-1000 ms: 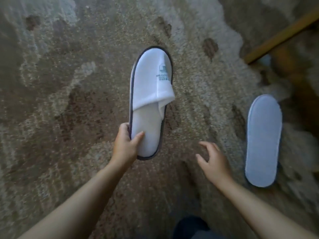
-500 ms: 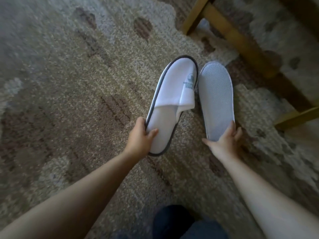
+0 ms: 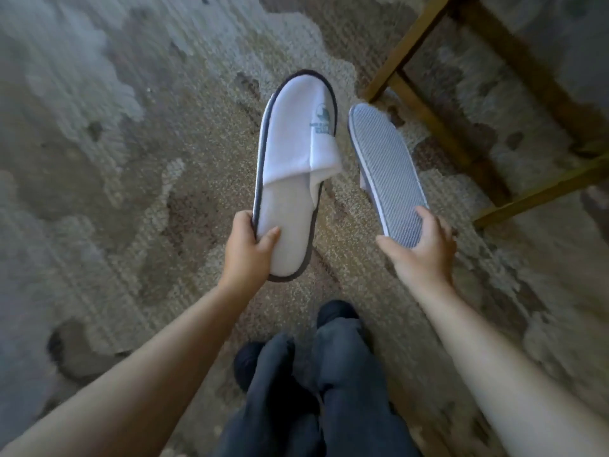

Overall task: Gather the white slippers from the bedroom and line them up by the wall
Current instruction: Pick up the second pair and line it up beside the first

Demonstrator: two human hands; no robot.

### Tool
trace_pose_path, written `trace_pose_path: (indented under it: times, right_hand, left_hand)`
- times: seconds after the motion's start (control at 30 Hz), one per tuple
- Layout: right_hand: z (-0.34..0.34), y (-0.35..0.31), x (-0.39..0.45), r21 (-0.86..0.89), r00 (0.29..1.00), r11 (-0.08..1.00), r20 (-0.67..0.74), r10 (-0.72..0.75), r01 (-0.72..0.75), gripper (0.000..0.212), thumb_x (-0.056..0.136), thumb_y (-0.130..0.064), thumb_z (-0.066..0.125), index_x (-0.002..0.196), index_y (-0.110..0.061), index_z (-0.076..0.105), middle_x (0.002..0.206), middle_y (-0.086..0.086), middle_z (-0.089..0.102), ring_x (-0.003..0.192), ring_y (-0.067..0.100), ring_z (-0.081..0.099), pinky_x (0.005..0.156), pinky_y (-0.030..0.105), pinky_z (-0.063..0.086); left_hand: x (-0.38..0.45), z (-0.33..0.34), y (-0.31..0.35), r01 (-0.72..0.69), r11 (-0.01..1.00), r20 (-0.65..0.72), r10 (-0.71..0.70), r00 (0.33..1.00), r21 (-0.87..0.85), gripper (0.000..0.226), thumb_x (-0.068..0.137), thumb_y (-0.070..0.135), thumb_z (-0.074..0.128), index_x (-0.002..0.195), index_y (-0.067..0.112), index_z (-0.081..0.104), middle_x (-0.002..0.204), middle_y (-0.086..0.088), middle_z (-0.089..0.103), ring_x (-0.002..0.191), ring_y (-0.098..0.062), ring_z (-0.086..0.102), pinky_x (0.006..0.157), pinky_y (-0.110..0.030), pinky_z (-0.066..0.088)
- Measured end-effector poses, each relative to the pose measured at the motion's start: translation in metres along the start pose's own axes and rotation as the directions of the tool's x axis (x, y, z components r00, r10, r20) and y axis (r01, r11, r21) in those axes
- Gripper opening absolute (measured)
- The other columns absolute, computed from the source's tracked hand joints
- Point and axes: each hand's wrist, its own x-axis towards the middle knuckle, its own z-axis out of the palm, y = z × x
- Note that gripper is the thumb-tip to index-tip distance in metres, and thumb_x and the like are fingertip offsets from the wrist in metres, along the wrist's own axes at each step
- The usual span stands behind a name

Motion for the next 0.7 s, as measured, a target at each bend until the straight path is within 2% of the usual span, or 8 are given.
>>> trace_pose_path:
  times: [0.1,0.2,0.33,0.4,0.5,0.57,0.63,0.7]
  right_hand:
    - [-0.075,-0.067,-0.065,0.101,0.999,0.995,0.042,0.006,-0.011,0.067,0.068,-0.03,0.07,0.127,-0.016,0.041,0.135,0.012,0.04,0.118,0.028,0.042,0.094,0.038,0.037]
    - [-0.146,-0.121,-0.123,0.248,0.999,0.969,0.043,-0.009,-0.002,0.062,0.07,-0.029,0.069,0.125,-0.017,0.043,0.13,0.008,0.043,0.109,0.016,0.043,0.087,0.032,0.038]
    - [-0.218,-0.158,-0.193,0.422,0.998,0.905,-0.059,-0.018,0.041,0.056,0.075,-0.029,0.064,0.126,-0.021,0.041,0.125,0.003,0.044,0.106,0.013,0.044,0.08,0.023,0.038]
    - [-0.244,-0.166,-0.223,0.488,0.989,0.871,-0.145,0.012,0.061,0.052,0.078,-0.027,0.062,0.126,-0.02,0.041,0.124,0.002,0.045,0.105,0.012,0.046,0.076,0.017,0.038]
    - [-0.284,-0.172,-0.274,0.594,0.957,0.793,-0.285,0.048,0.137,0.036,0.082,-0.018,0.058,0.117,-0.015,0.049,0.104,0.0,0.056,0.089,0.009,0.053,0.061,0.003,0.041]
    - [-0.315,-0.168,-0.31,0.599,0.921,0.774,-0.386,0.054,0.205,0.021,0.082,-0.013,0.057,0.1,-0.024,0.054,0.089,-0.008,0.057,0.078,0.004,0.053,0.056,-0.001,0.04]
    - [-0.346,-0.152,-0.349,0.596,0.877,0.769,-0.469,0.1,0.231,0.021,0.081,-0.016,0.059,0.099,-0.025,0.054,0.093,-0.002,0.058,0.079,0.002,0.053,0.057,-0.002,0.039]
    - [-0.377,-0.127,-0.392,0.589,0.817,0.775,-0.549,0.175,0.229,0.036,0.077,-0.025,0.06,0.111,-0.017,0.053,0.105,0.003,0.056,0.083,0.0,0.052,0.058,-0.004,0.038]
  left_hand:
    - [-0.054,-0.058,0.079,0.001,1.0,-0.017,-0.001,1.0,-0.03,0.016,0.084,0.02,0.053,0.09,0.014,0.04,0.078,0.009,0.046,0.072,-0.004,0.046,0.056,-0.024,0.039]
    - [-0.103,-0.103,0.153,-0.031,0.995,-0.015,0.03,0.999,-0.1,0.015,0.085,0.018,0.053,0.09,0.013,0.04,0.078,0.008,0.047,0.072,-0.005,0.048,0.057,-0.024,0.041]
    - [-0.167,-0.134,0.214,-0.105,0.985,0.075,0.116,0.99,-0.135,0.014,0.085,0.019,0.053,0.089,0.014,0.041,0.08,0.007,0.049,0.075,-0.009,0.051,0.058,-0.027,0.042]
    - [-0.198,-0.14,0.235,-0.156,0.973,0.14,0.181,0.973,-0.172,0.011,0.085,0.018,0.053,0.083,0.019,0.042,0.081,0.006,0.05,0.075,-0.01,0.052,0.056,-0.024,0.044]
    - [-0.25,-0.145,0.263,-0.239,0.949,0.235,0.285,0.929,-0.206,0.02,0.085,0.019,0.053,0.073,0.029,0.04,0.08,0.006,0.051,0.072,-0.006,0.052,0.043,-0.009,0.043]
    - [-0.286,-0.144,0.282,-0.288,0.933,0.297,0.344,0.891,-0.216,0.021,0.085,0.02,0.054,0.072,0.028,0.039,0.078,0.006,0.05,0.07,-0.006,0.052,0.04,-0.006,0.04]
    - [-0.324,-0.135,0.297,-0.33,0.923,0.384,0.383,0.84,-0.2,0.014,0.085,0.022,0.054,0.078,0.024,0.042,0.08,0.007,0.051,0.072,-0.005,0.052,0.042,-0.01,0.042]
    - [-0.366,-0.118,0.308,-0.376,0.908,0.482,0.418,0.77,-0.187,0.013,0.085,0.024,0.054,0.09,0.019,0.042,0.083,0.008,0.051,0.076,-0.006,0.053,0.05,-0.019,0.043]
